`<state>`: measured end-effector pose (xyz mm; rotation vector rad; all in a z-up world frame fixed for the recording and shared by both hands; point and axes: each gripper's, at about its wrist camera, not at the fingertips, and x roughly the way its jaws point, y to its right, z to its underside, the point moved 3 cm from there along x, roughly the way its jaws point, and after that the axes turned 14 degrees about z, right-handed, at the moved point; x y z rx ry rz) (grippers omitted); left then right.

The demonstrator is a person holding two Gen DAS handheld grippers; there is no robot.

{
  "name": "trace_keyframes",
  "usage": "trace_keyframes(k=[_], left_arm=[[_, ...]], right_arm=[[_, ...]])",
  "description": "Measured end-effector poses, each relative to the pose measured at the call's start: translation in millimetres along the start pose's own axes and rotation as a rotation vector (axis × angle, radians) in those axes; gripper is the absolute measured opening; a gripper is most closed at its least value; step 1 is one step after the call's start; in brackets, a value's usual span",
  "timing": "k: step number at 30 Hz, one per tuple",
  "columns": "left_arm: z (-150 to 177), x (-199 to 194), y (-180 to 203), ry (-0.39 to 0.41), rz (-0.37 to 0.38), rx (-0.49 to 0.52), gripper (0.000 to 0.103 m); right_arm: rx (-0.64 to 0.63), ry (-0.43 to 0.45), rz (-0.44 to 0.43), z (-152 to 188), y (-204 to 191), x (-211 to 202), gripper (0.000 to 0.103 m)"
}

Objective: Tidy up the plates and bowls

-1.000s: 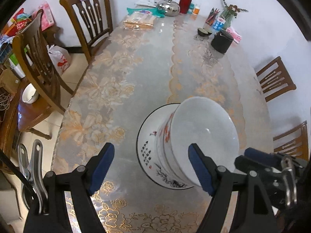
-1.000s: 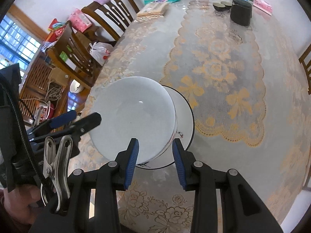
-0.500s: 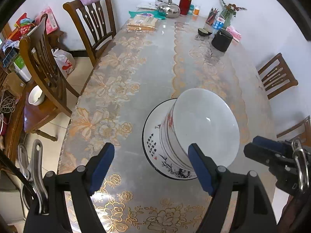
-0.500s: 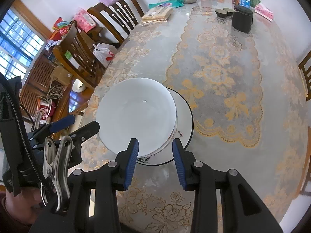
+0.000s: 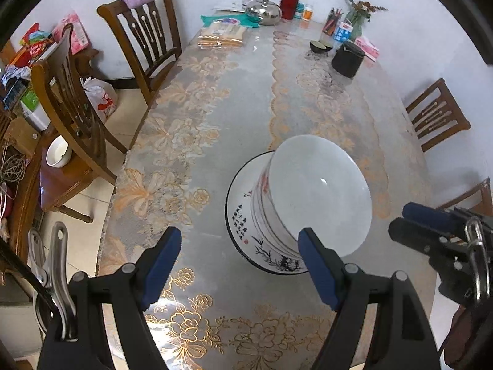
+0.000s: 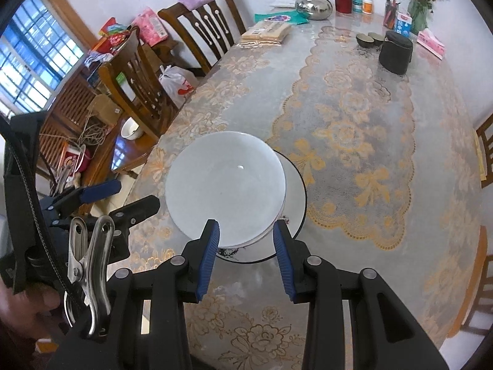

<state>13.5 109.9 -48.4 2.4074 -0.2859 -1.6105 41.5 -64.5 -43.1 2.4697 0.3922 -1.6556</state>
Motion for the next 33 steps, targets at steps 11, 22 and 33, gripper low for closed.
trace_keyframes(k=[11,22,33], left_arm=[[-2.8,-10.4,14.3,0.006,0.002,0.027,0.081],[3.3,-14.3,23.9,0.01,-0.047,0.072,0.082],[10.1,-20.1,19.1,0.012,-0.064,0.064,0.082]], right_arm=[[0.01,0.007,0.002,2.1,11.4,-6.2,0.038],[-0.014,0.04,0.013,4.7,12.9,-17.8,0.038],[-0.03,0.063,0.012,8.8,11.7,-26.5,0.038]])
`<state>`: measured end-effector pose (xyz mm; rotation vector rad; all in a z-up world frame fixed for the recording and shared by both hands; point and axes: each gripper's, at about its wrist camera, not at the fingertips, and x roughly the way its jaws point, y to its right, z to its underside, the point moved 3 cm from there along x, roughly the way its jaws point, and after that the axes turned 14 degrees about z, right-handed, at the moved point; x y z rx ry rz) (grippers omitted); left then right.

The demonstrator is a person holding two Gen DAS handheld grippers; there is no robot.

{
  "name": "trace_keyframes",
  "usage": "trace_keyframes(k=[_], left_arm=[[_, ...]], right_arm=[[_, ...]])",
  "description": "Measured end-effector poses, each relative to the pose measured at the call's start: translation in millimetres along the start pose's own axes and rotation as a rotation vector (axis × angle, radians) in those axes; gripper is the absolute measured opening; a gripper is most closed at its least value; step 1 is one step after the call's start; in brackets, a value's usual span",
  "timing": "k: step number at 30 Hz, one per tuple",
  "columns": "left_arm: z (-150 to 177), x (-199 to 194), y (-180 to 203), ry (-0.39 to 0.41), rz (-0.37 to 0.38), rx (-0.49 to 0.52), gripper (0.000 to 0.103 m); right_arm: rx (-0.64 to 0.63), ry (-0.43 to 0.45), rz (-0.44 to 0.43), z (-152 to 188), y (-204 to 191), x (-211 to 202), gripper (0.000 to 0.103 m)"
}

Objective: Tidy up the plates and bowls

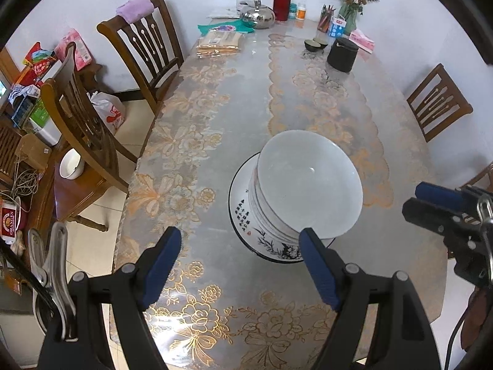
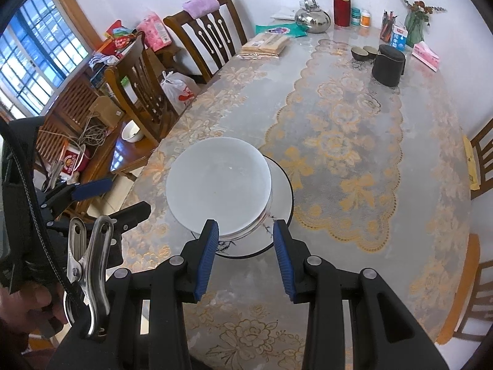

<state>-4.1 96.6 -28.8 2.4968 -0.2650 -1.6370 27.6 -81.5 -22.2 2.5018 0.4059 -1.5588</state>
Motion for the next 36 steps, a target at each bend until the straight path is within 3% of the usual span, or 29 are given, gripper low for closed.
trace_keyframes(k=[23,36], left_arm=[[-7.7,-13.6,10.8,0.019,0.003,0.032,0.082],[-5.4,-17.3,10.0,0.012,0.0,0.037,0.082]], right_arm=[[-0.011,0.053,0.009,-0.7,1.5,-21.4,0.038],[0.01,0.037,-0.001,4.9,4.5,-19.4,0.038]])
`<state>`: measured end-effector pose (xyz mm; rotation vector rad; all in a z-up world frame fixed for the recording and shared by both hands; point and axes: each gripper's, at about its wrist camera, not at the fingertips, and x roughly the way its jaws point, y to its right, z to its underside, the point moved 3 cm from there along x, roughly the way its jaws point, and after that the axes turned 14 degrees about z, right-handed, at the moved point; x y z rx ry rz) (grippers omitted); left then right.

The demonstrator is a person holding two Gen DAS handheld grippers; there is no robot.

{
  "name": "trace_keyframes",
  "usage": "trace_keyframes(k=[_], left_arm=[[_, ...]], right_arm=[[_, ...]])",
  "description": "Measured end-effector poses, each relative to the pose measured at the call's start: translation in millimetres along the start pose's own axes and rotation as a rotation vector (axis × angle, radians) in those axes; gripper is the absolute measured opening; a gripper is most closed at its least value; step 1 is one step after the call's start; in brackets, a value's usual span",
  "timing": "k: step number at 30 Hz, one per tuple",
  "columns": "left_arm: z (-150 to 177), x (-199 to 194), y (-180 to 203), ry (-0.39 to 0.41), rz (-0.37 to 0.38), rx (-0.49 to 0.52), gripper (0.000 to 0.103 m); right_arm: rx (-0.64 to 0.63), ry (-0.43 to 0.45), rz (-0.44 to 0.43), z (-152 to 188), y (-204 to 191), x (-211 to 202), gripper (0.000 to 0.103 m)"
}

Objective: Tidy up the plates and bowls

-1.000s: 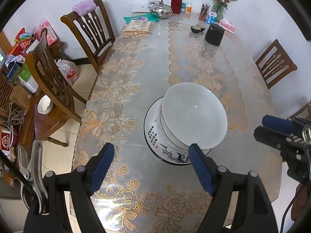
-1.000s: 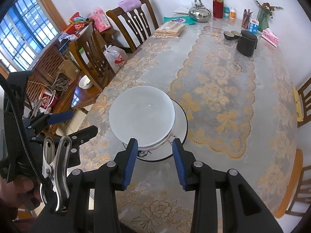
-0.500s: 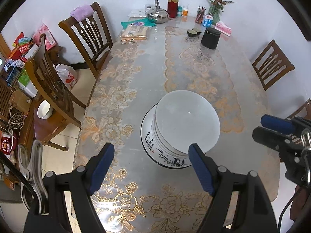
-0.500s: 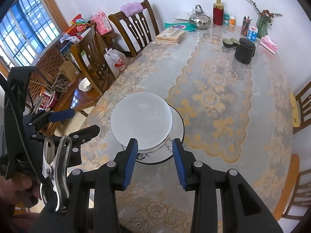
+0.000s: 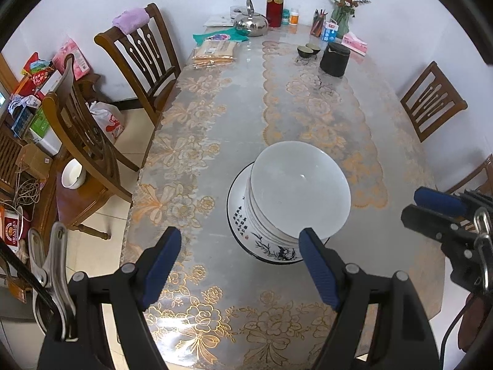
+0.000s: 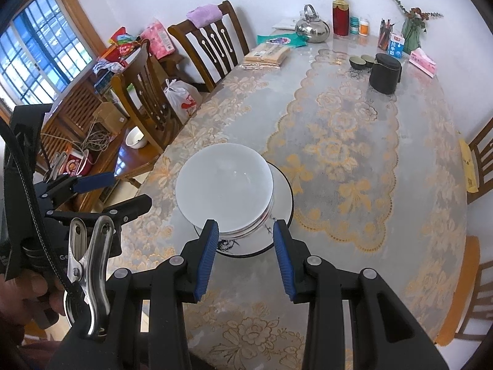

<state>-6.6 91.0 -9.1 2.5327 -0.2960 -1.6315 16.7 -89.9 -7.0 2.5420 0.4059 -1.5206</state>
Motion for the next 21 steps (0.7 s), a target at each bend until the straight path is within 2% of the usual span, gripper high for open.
trace_keyframes(k=[11,16,21], left_arm=[[3.6,-0.4,0.2,0.002,0.0,-0.021,0.082],[8.4,0.1,-3.2,-0.002,-0.033,-0.02,0.083],[10.9,0.4,-5.4,-0.009,-0.029,-0.028,0.083]], right_arm=[[-0.013,-0.009,0.014,2.9,-2.2,0.6,0.038],[-0.022,-0.02,0.021,4.9,-3.1,1.7,0.039],[-0.036,-0.015,0.027,7.2,-5.7,1.6,0.04]])
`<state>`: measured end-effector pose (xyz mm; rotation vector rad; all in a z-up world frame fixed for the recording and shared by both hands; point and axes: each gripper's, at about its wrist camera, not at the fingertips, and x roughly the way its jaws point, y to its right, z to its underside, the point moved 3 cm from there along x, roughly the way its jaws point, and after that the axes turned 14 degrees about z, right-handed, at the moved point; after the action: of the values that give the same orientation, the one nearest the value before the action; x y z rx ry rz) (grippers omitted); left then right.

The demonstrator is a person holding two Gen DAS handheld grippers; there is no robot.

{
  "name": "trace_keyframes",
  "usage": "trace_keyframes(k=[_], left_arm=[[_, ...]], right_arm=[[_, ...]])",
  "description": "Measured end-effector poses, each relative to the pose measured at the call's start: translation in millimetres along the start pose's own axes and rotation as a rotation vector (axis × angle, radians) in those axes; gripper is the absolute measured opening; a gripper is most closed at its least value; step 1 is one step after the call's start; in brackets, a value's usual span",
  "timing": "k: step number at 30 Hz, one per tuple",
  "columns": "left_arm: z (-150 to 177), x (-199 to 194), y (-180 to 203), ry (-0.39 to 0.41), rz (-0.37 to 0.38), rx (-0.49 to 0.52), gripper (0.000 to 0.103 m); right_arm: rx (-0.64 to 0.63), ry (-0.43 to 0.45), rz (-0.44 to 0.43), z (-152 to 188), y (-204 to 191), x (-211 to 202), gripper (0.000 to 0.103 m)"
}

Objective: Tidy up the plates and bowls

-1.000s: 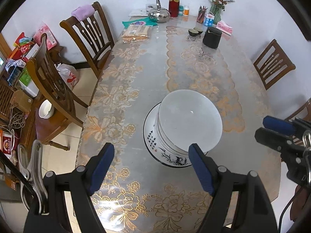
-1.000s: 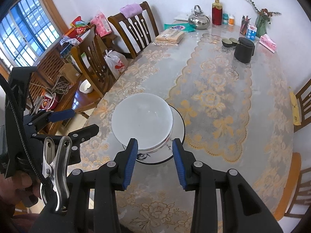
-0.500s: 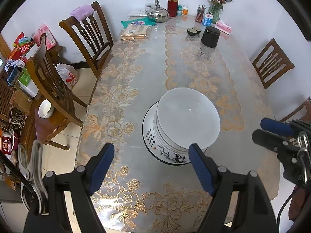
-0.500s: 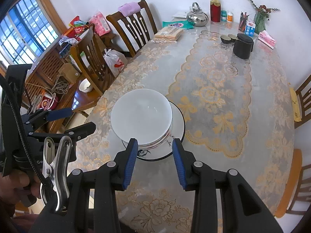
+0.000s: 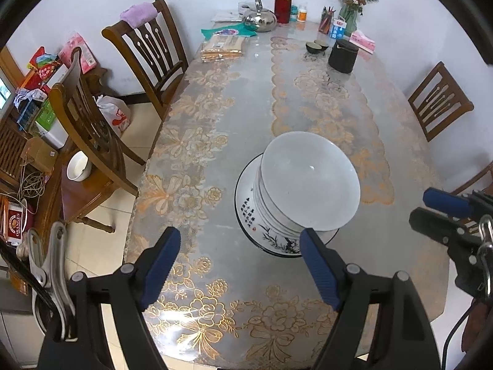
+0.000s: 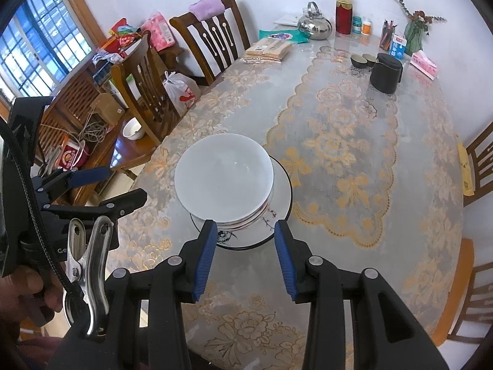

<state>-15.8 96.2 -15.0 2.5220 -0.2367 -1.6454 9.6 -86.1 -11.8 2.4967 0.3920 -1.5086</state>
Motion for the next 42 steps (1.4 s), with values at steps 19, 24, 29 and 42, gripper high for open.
trace_keyframes(k=[19,24,29,42], left_arm=[[2.3,4.7,0.3,-0.019,0.007,0.005,0.083],[2.2,3.5,-1.7,-0.01,0.002,-0.007,0.084],[0.2,-1.8,-0.8,0.027,-0.021,0.001,0.091],[-2.8,-4.8,2.4,0.046,-0.04,0.032,0.096]], right_arm=[[-0.004,-0.005,0.002,0.2,-2.3,2.5,0.04],[-0.004,-0.003,0.006,0.4,-2.5,2.6,0.04],[-0.018,0.0,0.045,3.0,-4.8,6.0,0.04],[-0.044,0.021,0.056,-0.5,-8.2,2.0,0.049]])
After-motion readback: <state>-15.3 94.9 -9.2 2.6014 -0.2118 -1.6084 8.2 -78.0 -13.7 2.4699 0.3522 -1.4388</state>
